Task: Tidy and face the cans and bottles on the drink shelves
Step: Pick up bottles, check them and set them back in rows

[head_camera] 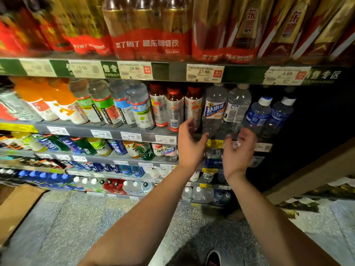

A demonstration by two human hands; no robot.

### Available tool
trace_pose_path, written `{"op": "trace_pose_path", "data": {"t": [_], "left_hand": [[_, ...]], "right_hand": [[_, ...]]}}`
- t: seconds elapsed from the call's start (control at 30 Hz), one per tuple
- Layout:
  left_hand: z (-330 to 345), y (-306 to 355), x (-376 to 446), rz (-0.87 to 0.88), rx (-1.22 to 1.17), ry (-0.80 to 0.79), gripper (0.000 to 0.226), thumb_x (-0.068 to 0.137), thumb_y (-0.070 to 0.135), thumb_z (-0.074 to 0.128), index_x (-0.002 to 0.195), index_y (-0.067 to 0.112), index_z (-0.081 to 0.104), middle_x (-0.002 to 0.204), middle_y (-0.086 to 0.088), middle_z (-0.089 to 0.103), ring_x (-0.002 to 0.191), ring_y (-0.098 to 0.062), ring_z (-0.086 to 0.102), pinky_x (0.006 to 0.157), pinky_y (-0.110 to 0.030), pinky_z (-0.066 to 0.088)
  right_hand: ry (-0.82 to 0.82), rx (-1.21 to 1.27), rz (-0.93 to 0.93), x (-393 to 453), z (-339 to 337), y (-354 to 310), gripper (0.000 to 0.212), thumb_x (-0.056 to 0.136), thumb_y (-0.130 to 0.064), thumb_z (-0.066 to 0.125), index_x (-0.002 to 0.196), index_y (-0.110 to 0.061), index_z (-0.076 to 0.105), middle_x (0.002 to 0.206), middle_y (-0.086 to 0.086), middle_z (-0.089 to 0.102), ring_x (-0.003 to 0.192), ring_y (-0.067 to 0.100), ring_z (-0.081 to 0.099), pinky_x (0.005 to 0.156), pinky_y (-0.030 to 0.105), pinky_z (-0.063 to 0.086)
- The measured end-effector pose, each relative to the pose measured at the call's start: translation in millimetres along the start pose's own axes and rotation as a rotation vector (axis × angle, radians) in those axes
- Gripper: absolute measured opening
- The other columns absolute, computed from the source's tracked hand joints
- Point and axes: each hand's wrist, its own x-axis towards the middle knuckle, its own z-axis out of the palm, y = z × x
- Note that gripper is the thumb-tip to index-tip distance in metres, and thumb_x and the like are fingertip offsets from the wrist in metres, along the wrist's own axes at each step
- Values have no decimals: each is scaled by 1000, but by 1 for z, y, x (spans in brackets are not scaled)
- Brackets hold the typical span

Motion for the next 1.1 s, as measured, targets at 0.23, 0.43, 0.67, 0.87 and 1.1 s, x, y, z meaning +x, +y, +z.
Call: {"op": "trace_pose_path", "data": {"t": [0.23, 0.43, 0.67, 0.87, 1.1], "left_hand": [[-113, -45, -34, -36, -26, -147, 46, 85, 11, 74, 126, 18, 55, 112, 4, 62, 100, -8, 62, 85, -11, 46], [-158, -101, -41, -173, -2, -289, 42, 84, 10, 71, 118, 28, 53, 100, 12, 61, 94, -8, 62, 85, -28, 51], [-148, -153, -39, -180, 189, -291, 42, 83, 17, 77, 119, 17, 55, 112, -2, 62, 102, -21, 61, 95, -44, 51], [-115, -194, -27, -272, 241, -239, 42, 81, 16, 77, 119, 14, 57, 116, -2, 62, 106, -18, 60, 97, -42, 50], [-72, -217, 5, -192, 180, -93, 69, 77, 11, 81, 136, 6, 46, 129, -4, 53, 115, -13, 54, 101, -11, 40]], "right_hand": [[-89, -159, 154, -106, 64, 3, 40, 88, -43, 53, 121, -22, 51, 123, 16, 58, 114, 37, 57, 98, 55, 46], [-105, -220, 261, -155, 88, 13, 29, 88, -29, 64, 111, -19, 50, 110, 6, 53, 97, 30, 56, 85, 48, 49], [-140, -275, 314, -150, 97, 52, 34, 90, -20, 66, 119, -6, 55, 115, 9, 53, 95, 22, 53, 81, 27, 39], [-261, -312, 322, -129, 128, 96, 39, 90, -19, 68, 125, -2, 59, 124, 15, 61, 114, 29, 58, 83, 22, 37], [-355, -187, 239, -107, 174, 136, 68, 80, -29, 68, 141, -9, 45, 132, 14, 54, 119, 29, 56, 100, 47, 49]]}}
